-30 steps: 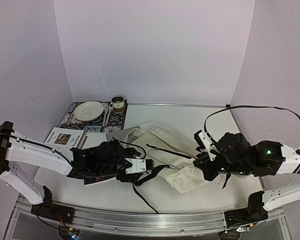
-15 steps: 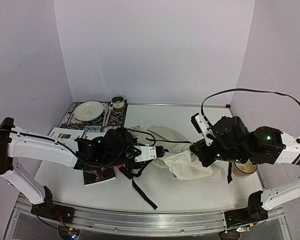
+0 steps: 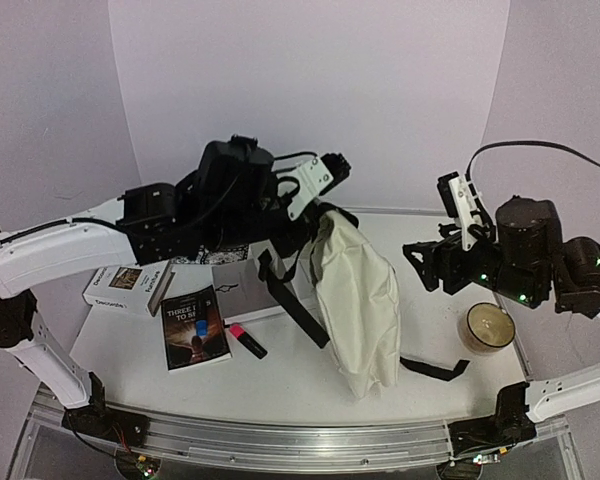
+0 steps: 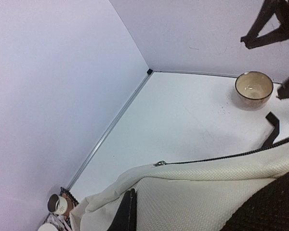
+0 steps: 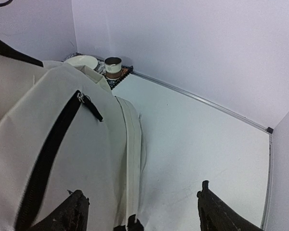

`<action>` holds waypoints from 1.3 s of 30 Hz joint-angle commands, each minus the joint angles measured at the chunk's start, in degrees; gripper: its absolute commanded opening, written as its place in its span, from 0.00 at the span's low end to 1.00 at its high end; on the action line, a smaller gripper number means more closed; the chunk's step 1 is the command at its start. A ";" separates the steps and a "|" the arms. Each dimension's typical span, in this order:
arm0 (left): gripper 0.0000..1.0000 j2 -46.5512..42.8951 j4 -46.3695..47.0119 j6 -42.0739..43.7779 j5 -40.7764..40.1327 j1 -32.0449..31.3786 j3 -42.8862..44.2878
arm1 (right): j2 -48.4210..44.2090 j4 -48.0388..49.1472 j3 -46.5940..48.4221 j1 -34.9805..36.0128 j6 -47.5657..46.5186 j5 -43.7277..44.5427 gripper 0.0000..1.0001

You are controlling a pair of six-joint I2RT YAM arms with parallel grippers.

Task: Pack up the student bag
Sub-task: Pass from the right arm to the left, then turn over the student bag at the center of the board.

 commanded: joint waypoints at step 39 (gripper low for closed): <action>0.00 -11.97 -9.93 -20.51 14.64 -0.27 4.15 | -6.73 0.57 -8.93 0.15 0.18 -0.66 0.98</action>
